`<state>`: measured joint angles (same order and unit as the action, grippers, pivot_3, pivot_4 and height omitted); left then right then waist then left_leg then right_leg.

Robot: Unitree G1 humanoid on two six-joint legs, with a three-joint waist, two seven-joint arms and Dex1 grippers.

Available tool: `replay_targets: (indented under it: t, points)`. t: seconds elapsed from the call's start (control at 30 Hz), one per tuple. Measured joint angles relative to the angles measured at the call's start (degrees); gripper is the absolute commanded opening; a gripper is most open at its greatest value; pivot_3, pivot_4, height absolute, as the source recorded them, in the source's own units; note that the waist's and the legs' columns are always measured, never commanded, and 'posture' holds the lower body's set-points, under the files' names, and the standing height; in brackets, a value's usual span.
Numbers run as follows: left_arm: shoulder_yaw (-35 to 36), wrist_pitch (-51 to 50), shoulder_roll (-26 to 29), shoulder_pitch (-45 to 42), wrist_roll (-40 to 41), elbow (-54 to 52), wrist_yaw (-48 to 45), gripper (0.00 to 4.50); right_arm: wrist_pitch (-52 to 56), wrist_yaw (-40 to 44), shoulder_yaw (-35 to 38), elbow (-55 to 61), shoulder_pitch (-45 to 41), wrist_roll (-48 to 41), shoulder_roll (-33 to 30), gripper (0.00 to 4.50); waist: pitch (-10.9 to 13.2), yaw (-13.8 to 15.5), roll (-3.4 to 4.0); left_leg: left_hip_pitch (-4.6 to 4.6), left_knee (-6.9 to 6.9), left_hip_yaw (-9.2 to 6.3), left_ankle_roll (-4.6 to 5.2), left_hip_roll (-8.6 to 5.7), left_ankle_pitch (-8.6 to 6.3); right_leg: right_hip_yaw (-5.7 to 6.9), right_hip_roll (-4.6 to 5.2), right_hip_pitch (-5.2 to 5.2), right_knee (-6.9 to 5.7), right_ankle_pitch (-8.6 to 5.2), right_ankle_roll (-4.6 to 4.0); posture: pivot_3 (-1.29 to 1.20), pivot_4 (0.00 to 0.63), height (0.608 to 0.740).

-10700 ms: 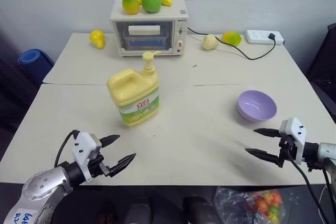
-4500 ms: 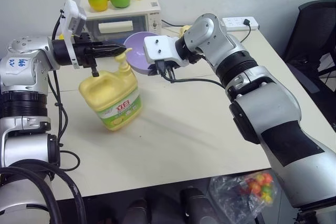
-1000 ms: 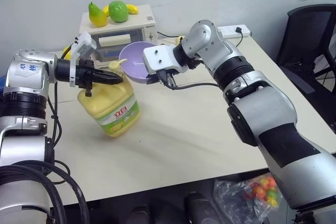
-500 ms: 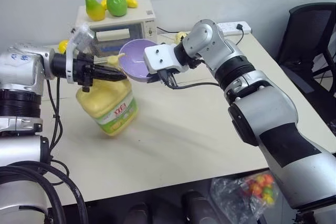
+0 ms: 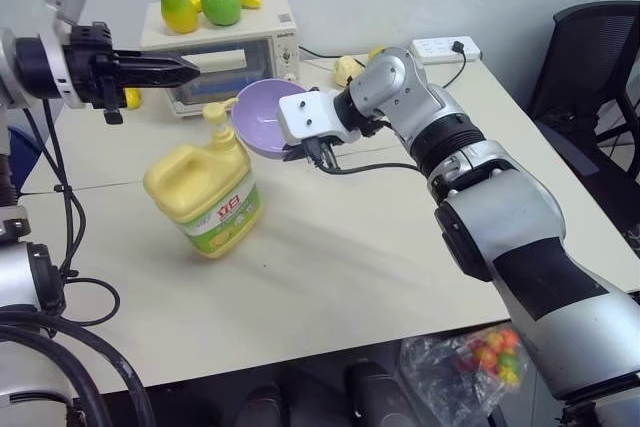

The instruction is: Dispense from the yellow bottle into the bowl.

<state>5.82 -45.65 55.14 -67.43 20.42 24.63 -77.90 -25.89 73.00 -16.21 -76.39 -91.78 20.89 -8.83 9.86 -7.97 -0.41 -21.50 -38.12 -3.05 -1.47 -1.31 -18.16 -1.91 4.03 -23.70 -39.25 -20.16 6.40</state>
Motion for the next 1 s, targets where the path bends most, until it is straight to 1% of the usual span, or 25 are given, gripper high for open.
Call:
replay_targets:
  t: [0.2, 0.3, 0.4, 0.53, 0.63, 0.77, 0.9, 1.0]
  points:
    - [2.1, -0.4, 0.2, 0.4, 0.9, 0.1, 3.6, 0.03, 2.1, -1.2, 0.4, 0.0, 1.8, -0.2, -1.4, 0.0, 0.0, 0.1, -0.05, 0.0, -0.01, 0.0, 0.0, -0.01, 0.0, 0.0, 0.02, 0.0, 0.0, 0.0, 0.0, 0.0, 0.15, 0.74]
    - [4.5, -2.6, 2.3, 2.6, 3.8, -3.7, 3.9, 0.03, 3.4, -0.4, 1.2, 0.8, 3.6, -1.4, -4.3, 0.0, 0.0, 0.0, -0.07, 0.0, 0.05, 0.0, 0.0, -0.01, 0.0, -0.01, 0.05, 0.0, 0.04, 0.0, 0.0, 0.0, 0.15, 0.74]
    - [7.9, -5.7, 4.7, 6.2, 7.0, -9.1, 4.2, 0.03, 4.1, 1.1, 1.9, 1.2, 7.3, -2.3, -8.5, 0.0, 0.1, 0.1, -0.09, -0.02, 0.05, 0.01, 0.02, -0.02, -0.01, -0.01, 0.06, 0.03, 0.12, 0.0, 0.0, 0.0, 0.15, 0.74]
    - [12.2, -11.3, 6.4, 13.9, 13.3, -19.7, 4.7, 0.03, 4.4, 3.5, 2.6, 4.7, 12.7, -4.1, -11.8, 0.0, 0.1, 0.0, -0.12, -0.01, 0.01, 0.1, 0.03, 0.0, -0.02, -0.06, 0.05, 0.06, 0.11, 0.0, 0.0, 0.0, 0.15, 0.74]
    - [16.9, -17.8, 7.0, 20.7, 19.5, -30.0, 6.4, 0.03, 4.9, 3.7, 3.1, 8.4, 19.0, -5.1, -16.6, 0.0, 0.1, 0.2, -0.23, -0.02, 0.01, 0.08, 0.07, 0.01, -0.04, -0.07, 0.06, 0.08, 0.17, 0.0, 0.0, 0.0, 0.15, 0.74]
    - [22.4, -25.2, 7.7, 24.6, 28.2, -41.1, 10.0, 0.03, 6.2, 3.1, 3.1, 12.5, 26.5, -5.7, -20.2, 0.0, 0.2, 0.6, -0.34, -0.03, -0.06, 0.12, 0.12, -0.02, -0.06, -0.12, 0.07, 0.14, 0.28, 0.0, 0.0, 0.0, 0.15, 0.74]
    - [25.8, -29.1, 6.2, 31.5, 34.6, -51.1, 15.3, 0.03, 6.1, 1.6, 3.1, 17.2, 34.7, -6.1, -25.3, 0.0, 0.2, 1.3, -0.34, 0.06, -0.05, 0.22, 0.13, 0.0, -0.07, -0.19, 0.05, 0.15, 0.39, 0.0, 0.0, 0.0, 0.15, 0.74]
    - [26.6, -29.1, 4.0, 38.4, 37.2, -56.7, 18.9, 0.03, 6.2, -1.3, 3.1, 19.9, 37.5, -6.4, -26.6, 0.0, 0.2, 1.4, -0.34, 0.18, -0.08, 0.43, 0.13, 0.03, -0.07, -0.37, -0.02, 0.18, 0.36, 0.02, -0.03, 0.0, 0.15, 0.74]
